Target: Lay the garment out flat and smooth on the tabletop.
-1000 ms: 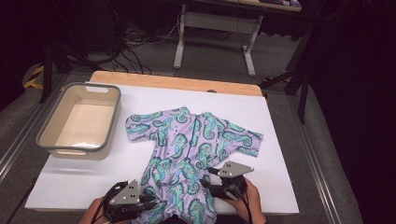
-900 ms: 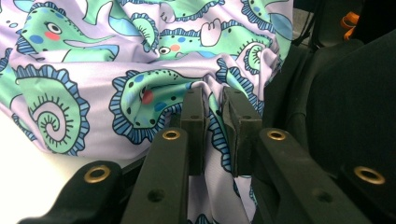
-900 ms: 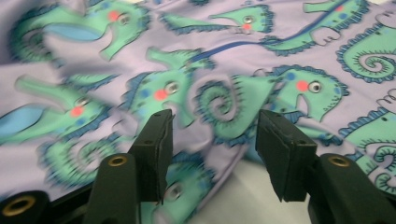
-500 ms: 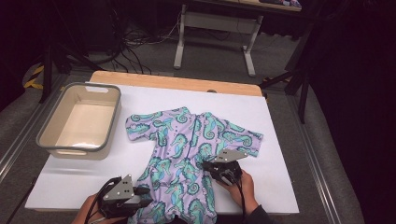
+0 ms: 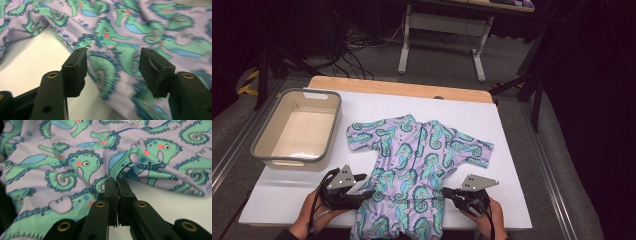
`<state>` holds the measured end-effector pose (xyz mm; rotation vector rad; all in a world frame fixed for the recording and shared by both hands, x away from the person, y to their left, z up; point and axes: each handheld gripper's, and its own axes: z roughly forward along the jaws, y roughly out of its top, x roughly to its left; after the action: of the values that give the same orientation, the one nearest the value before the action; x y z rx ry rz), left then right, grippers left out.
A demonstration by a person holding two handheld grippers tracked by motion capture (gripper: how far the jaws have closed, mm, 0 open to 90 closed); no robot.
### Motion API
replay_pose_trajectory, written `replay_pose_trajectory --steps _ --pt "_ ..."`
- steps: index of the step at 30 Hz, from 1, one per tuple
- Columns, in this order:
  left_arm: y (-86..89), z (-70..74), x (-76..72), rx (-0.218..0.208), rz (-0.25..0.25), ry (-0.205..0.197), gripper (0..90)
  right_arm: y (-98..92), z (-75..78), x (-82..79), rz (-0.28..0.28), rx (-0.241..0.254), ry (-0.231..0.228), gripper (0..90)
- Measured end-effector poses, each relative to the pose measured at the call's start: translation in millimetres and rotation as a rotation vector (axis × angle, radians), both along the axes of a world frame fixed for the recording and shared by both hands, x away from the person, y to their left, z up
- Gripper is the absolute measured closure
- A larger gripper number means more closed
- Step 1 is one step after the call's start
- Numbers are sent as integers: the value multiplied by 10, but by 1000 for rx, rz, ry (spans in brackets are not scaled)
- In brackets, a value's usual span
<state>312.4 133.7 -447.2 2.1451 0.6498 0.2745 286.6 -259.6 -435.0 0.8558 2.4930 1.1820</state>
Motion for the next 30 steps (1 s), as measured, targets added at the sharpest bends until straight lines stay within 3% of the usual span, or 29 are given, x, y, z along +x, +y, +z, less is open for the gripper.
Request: replay_pose_trajectory --steps 4,9,11,14,17,18,21,22,23,27,30 --pt "-57 -37 137 40 13 4 384 -65 -13 -125 4 -16 15 877" --pt "-87 -123 246 73 8 69 391 -150 -10 -206 2 -17 20 853" --pt "-112 -148 249 81 -13 94 409 -178 3 -193 -13 -15 9 803" --pt "-141 -166 233 100 -19 93 402 -218 17 -125 -68 -3 -17 673" --pt "-146 -170 222 94 -17 96 407 -261 32 11 -147 23 -45 610" --pt "-149 -173 217 95 -16 89 407 -269 35 85 -168 15 -71 554" --pt "-168 -169 169 104 -36 81 443 -276 62 278 -221 -4 -105 525" --pt "-173 -167 152 104 -45 80 468 -269 76 375 -230 -47 -144 517" --pt "-174 -168 144 103 -50 79 492 -288 79 494 -274 -99 -174 517" --pt "-161 -168 108 98 -69 81 544 -481 40 763 -405 -136 -176 522" --pt "-155 -166 82 98 -79 83 568 -667 -31 875 -440 -142 -92 521"
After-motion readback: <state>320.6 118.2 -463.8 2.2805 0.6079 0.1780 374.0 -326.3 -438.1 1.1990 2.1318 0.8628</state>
